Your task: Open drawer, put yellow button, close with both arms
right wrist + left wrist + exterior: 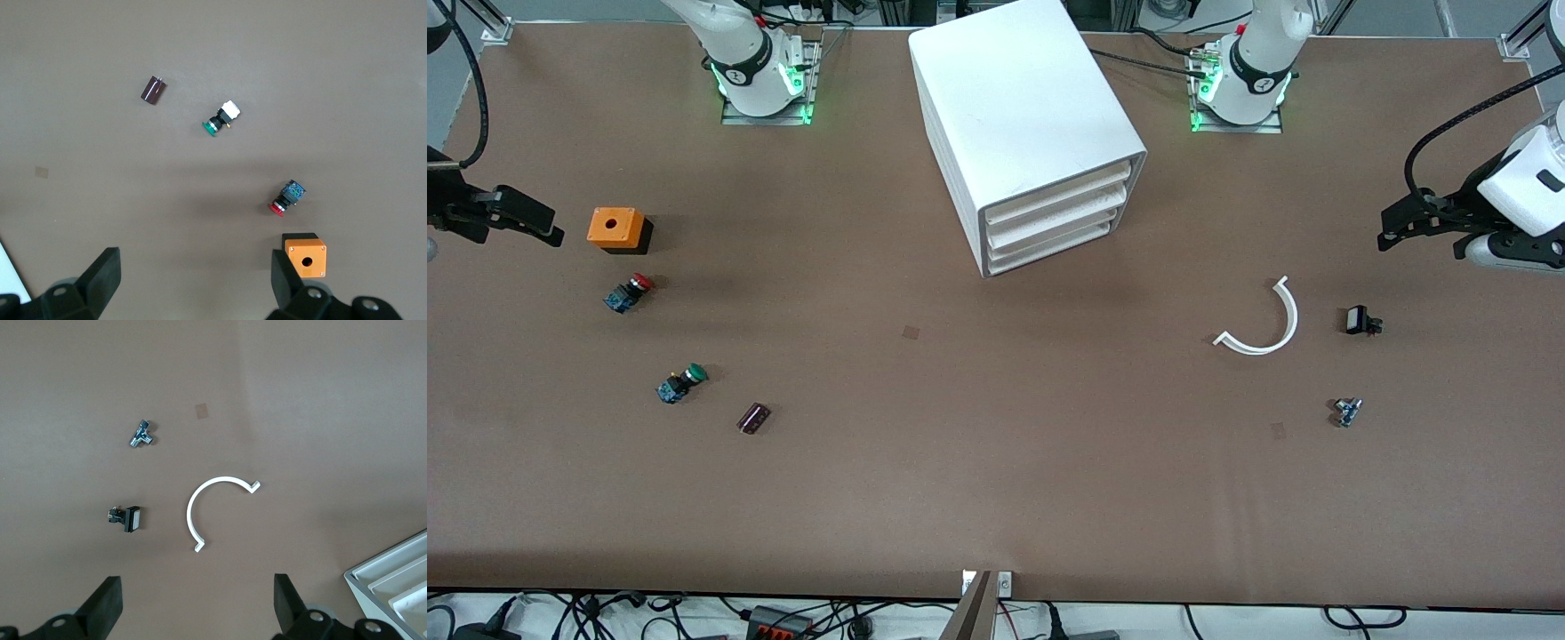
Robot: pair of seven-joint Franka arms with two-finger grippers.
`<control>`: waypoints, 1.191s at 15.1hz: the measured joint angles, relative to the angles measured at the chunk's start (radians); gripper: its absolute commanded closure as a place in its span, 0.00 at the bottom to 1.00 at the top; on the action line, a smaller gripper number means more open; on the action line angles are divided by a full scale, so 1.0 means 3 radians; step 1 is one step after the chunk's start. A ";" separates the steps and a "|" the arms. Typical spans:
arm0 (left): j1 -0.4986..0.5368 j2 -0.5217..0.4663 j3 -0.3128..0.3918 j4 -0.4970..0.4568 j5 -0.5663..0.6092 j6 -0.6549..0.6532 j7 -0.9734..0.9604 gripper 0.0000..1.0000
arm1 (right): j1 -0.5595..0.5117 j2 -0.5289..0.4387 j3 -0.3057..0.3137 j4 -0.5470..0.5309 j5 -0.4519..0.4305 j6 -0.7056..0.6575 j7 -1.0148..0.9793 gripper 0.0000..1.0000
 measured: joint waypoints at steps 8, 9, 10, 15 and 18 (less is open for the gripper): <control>-0.0007 -0.0012 -0.0002 0.0004 -0.0003 -0.0020 0.0000 0.00 | 0.0002 -0.0001 0.0043 0.0000 -0.0046 0.0000 0.0000 0.00; -0.0015 -0.0018 -0.0003 0.0006 -0.0004 -0.0021 0.0000 0.00 | 0.0006 -0.0002 0.0052 0.0000 -0.0104 -0.0001 -0.0001 0.00; -0.0024 -0.0025 -0.0003 0.0009 -0.0004 -0.0021 0.0000 0.00 | 0.0016 -0.0003 0.0062 -0.0002 -0.0161 -0.0001 -0.0001 0.00; -0.0038 -0.0036 -0.0003 0.0016 -0.0005 -0.0021 0.0000 0.00 | 0.0044 -0.0019 0.0069 -0.0067 -0.0204 0.0001 -0.0001 0.00; -0.0043 -0.0036 -0.0003 0.0017 -0.0005 -0.0021 0.0000 0.00 | 0.0043 -0.0093 0.0067 -0.0202 -0.0204 0.0074 0.0000 0.00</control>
